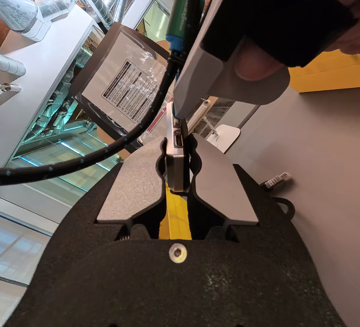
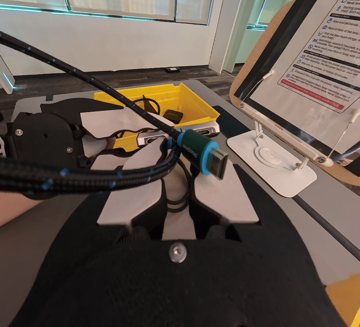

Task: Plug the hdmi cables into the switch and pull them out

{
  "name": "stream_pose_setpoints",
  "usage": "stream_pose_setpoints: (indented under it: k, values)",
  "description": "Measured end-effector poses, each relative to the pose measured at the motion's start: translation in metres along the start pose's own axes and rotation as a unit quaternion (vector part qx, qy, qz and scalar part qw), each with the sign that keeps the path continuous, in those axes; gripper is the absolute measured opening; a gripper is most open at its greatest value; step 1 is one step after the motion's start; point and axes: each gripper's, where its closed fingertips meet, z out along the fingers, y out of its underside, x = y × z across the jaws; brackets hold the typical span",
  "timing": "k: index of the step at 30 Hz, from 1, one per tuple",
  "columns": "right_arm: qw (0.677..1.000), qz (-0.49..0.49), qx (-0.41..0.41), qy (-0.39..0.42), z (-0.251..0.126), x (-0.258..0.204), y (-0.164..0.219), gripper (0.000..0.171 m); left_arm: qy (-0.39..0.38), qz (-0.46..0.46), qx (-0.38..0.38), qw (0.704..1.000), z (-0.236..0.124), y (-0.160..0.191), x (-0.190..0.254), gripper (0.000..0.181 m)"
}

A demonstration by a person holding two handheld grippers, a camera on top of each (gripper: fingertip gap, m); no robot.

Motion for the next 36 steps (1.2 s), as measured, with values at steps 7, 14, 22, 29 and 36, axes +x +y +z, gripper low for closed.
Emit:
stream_pose_setpoints:
  k: [7, 14, 22, 29, 36]
  values:
    - [1.000, -0.006, -0.018, -0.014, -0.0011, -0.0009, 0.0043, 0.022, 0.016, 0.024, 0.018, 0.999, -0.0018, -0.0008, 0.0041, 0.020]
    - [0.999, 0.020, 0.001, -0.028, -0.0002, -0.0042, 0.0019, 0.022, 0.026, 0.014, 0.031, 0.999, -0.0063, -0.0038, 0.0031, 0.020]
    - [0.998, 0.029, -0.003, -0.051, -0.0022, -0.0032, 0.0028, 0.022, 0.013, 0.032, 0.049, 0.998, -0.0058, -0.0062, 0.0036, 0.020]
    - [0.999, -0.007, -0.010, -0.031, 0.0022, -0.0016, 0.0072, 0.021, -0.012, 0.028, 0.038, 0.999, 0.0008, -0.0001, 0.0063, 0.021]
    - [0.999, -0.003, -0.012, -0.040, 0.0037, -0.0038, 0.0098, 0.021, 0.021, -0.001, 0.039, 0.999, -0.0008, 0.0018, 0.0076, 0.020]
